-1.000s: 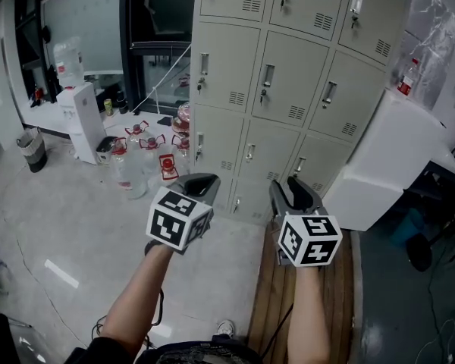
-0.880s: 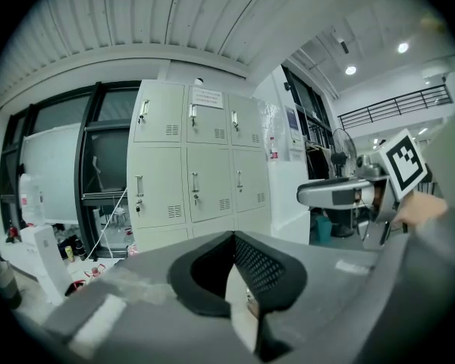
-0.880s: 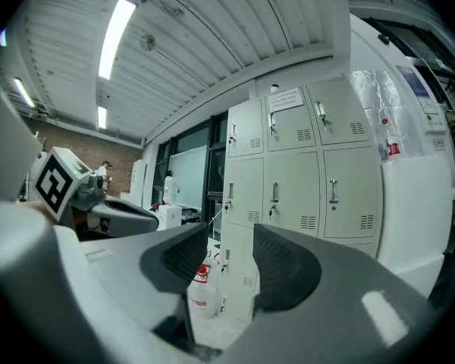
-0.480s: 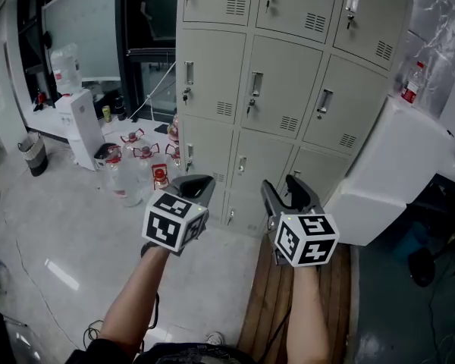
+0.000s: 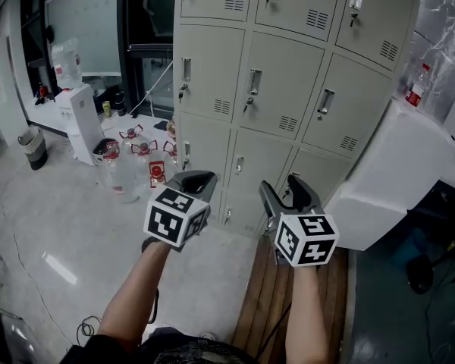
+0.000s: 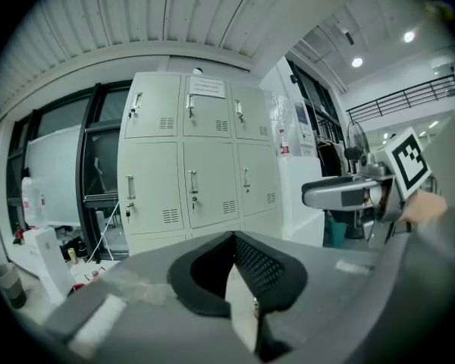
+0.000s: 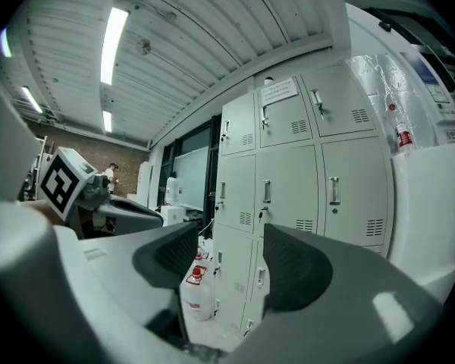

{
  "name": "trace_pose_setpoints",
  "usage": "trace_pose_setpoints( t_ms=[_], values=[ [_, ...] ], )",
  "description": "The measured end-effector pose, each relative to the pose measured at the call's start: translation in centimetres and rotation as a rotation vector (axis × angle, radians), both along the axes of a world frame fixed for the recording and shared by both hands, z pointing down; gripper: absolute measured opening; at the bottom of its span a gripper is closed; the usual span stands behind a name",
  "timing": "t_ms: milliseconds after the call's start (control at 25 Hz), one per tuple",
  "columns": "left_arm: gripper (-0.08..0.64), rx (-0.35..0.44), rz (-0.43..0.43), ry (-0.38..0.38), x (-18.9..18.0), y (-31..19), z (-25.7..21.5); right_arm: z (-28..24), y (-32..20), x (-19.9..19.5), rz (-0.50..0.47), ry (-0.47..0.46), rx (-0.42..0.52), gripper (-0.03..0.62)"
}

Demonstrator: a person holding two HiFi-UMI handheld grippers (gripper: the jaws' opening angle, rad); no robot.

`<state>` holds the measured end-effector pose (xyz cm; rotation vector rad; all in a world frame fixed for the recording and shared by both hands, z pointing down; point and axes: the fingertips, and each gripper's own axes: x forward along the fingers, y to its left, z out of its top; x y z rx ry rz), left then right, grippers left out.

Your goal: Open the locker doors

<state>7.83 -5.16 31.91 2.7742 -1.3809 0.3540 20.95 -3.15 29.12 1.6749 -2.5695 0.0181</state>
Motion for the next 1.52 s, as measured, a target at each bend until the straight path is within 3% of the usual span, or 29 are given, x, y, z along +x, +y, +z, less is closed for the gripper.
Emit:
trace_pose_setpoints(
  t_ms=[720,1320,1520],
  values=[
    [-0.002,-0.014,-0.043,0.005,-1.4,-5.3,1.3,1.6,-5.4,-1.0,-0.037,0.007,-0.016,0.265],
    [-0.002,-0.056,0.011,0.031,-3.8,-17.9,2.5,2.0,-17.1,-3.4,0.018,0.019,-0.040,0.265],
    [-0.002,-0.035,0.045,0.026,-4.5,-22.8,1.3,1.4,-21.7,-4.1,0.047,0.031,-0.042,0.265]
  ],
)
